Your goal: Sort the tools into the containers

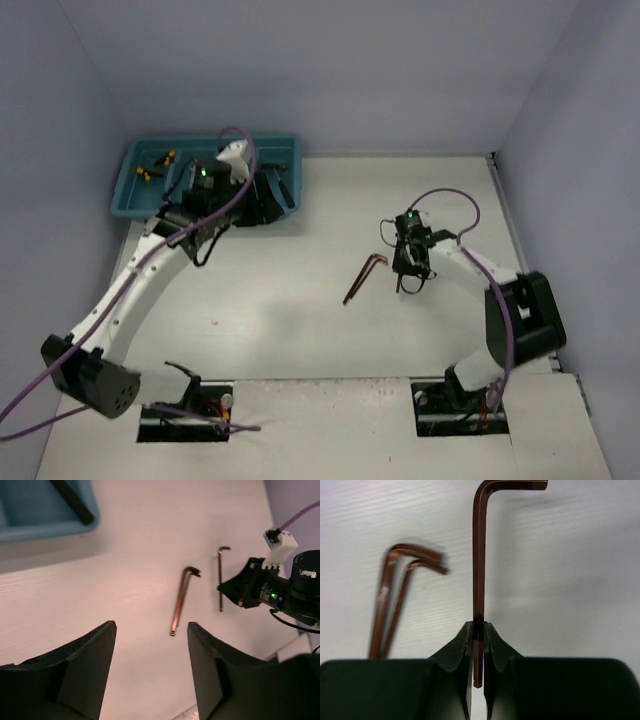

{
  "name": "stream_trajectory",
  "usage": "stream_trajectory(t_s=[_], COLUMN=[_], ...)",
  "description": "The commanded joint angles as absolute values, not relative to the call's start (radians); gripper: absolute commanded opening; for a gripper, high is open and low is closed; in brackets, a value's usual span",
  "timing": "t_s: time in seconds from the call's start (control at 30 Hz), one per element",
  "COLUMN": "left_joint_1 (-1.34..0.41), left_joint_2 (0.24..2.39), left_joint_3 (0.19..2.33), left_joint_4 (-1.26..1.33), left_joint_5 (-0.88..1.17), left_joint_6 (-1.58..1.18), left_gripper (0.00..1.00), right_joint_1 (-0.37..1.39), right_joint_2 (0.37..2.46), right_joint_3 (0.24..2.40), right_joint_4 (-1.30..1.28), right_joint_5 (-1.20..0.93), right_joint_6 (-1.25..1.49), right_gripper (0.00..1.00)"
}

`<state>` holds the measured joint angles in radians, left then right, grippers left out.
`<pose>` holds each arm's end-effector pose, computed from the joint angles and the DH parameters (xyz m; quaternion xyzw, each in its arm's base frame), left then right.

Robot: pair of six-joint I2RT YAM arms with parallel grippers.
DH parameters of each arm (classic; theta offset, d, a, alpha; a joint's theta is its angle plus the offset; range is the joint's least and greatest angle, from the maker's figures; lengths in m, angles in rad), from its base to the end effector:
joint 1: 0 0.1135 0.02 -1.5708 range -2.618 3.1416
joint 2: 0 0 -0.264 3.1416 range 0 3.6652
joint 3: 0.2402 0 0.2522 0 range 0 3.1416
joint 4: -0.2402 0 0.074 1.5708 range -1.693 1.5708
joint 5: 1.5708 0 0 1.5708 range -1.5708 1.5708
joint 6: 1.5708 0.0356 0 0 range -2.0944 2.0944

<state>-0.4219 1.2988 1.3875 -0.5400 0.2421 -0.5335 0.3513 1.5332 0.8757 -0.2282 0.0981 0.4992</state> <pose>0.2569 -0.1247 0.4019 0.0171 0.8435 -0.3332 0.4210 0.2922 0.1034 0.1904 0.0859 0.9370 0.0963 0.3247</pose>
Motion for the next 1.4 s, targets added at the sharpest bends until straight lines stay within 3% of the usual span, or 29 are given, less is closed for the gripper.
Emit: stream_trajectory(t_s=[0.0, 0.13, 0.33, 0.7, 1.07, 1.1, 1.23, 1.3, 1.37], left_joint_1=[-0.536, -0.614, -0.685, -0.715, -0.724, -0.724, -0.726, -0.723, -0.716], left_joint_2=[1.23, 1.252, 1.319, 1.399, 1.466, 1.467, 1.474, 1.48, 1.484], left_joint_3=[1.343, 1.336, 1.348, 1.356, 1.375, 1.376, 1.381, 1.393, 1.401], left_joint_4=[-0.328, -0.258, -0.182, -0.163, -0.159, -0.149, -0.129, -0.14, -0.146], left_joint_5=[0.278, 0.23, 0.186, 0.136, 0.091, 0.092, 0.073, 0.05, 0.037], left_joint_6=[-0.679, -0.692, -0.706, -0.701, -0.704, -0.704, -0.712, -0.704, -0.684], left_gripper=[0.58, 0.64, 0.65, 0.48, 0.42, 0.39, 0.08, 0.01, 0.0], right_joint_1=[0.484, 0.575, 0.651, 0.72, 0.724, 0.724, 0.724, 0.723, 0.722], right_joint_2=[1.308, 1.241, 1.202, 1.206, 1.232, 1.235, 1.258, 1.269, 1.281], right_joint_3=[0.944, 0.984, 1.028, 1.071, 1.084, 1.085, 1.09, 1.095, 1.101], right_joint_4=[-0.184, -0.148, -0.044, 0.042, 0.074, 0.074, 0.078, 0.077, 0.076], right_joint_5=[0.132, 0.087, -0.039, -0.093, -0.114, -0.115, -0.115, -0.115, -0.109], right_joint_6=[0.446, 0.458, 0.484, 0.505, 0.508, 0.508, 0.505, 0.502, 0.496], right_gripper=[0.0, 0.0, 0.0, 0.0, 0.0, 0.0, 0.03, 0.08, 0.2])
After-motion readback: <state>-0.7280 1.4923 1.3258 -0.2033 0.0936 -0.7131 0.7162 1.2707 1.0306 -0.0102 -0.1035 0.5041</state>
